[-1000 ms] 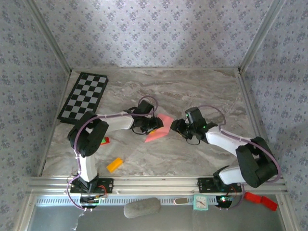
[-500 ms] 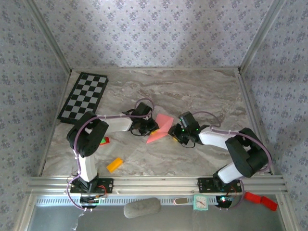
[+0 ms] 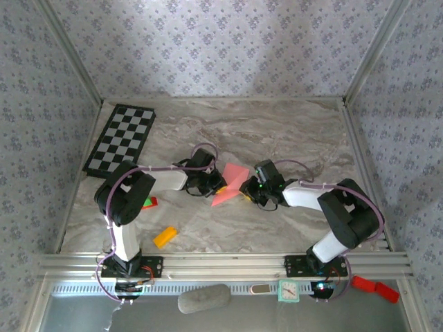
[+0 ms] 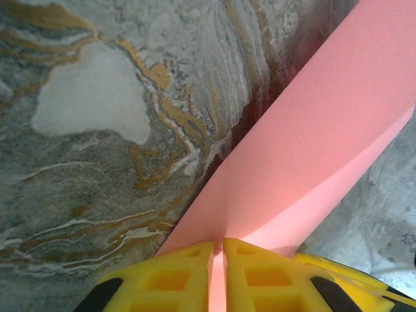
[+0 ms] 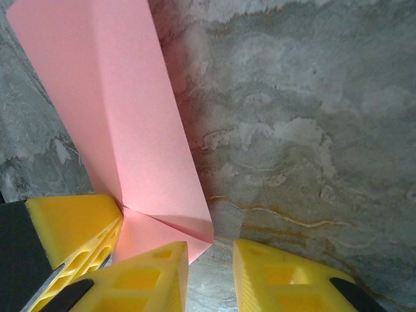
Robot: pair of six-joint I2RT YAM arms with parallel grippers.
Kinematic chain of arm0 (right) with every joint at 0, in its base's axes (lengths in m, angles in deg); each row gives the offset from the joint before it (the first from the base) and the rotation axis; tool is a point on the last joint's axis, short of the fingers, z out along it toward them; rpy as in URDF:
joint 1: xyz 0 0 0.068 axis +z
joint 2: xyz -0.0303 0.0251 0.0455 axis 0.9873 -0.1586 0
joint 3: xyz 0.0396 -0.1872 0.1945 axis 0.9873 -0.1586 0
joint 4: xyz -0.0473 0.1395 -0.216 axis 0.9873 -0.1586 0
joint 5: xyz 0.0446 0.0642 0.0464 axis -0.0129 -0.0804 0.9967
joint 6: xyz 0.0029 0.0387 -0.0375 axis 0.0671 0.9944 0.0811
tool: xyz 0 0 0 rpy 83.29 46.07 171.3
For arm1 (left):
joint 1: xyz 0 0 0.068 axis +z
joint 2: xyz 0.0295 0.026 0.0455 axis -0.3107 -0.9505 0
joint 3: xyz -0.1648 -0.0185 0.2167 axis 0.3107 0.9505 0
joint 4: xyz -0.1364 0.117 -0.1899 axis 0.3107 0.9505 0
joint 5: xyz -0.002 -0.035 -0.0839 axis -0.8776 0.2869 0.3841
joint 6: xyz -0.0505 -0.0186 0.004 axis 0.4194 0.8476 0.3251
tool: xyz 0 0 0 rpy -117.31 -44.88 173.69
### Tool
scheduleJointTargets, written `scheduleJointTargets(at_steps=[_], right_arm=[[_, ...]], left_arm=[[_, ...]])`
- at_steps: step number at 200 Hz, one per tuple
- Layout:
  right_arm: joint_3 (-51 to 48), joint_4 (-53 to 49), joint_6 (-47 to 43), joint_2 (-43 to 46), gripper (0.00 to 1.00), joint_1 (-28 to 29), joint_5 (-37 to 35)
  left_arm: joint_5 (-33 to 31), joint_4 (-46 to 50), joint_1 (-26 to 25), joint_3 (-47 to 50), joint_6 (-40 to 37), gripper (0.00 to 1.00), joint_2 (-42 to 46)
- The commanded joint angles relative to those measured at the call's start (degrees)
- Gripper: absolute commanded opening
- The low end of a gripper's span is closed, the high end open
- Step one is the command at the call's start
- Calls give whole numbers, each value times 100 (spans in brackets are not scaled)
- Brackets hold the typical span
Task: Fold a paper plane with a square sheet of paper (pick it up from the middle)
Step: Fold the wing for the fifth time at the center of the table.
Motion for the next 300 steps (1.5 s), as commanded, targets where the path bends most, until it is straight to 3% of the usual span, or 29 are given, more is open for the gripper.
scheduleJointTargets(at_steps=[1,168,237,300], right_arm=[[123,191,177,-123,26,11,40],[-78,1180,321,-241,19,-136,413],[-2,1444,430,-622,18,-260,748],[-75,1408,373,-372,7,-359,611]], left_arm=[[-18,320,42,244,123,14,-77],[153,145,198,315,77,13,-22],[210,84,204,246,-92,19,31],[23,392,207,102,-639,28,518]])
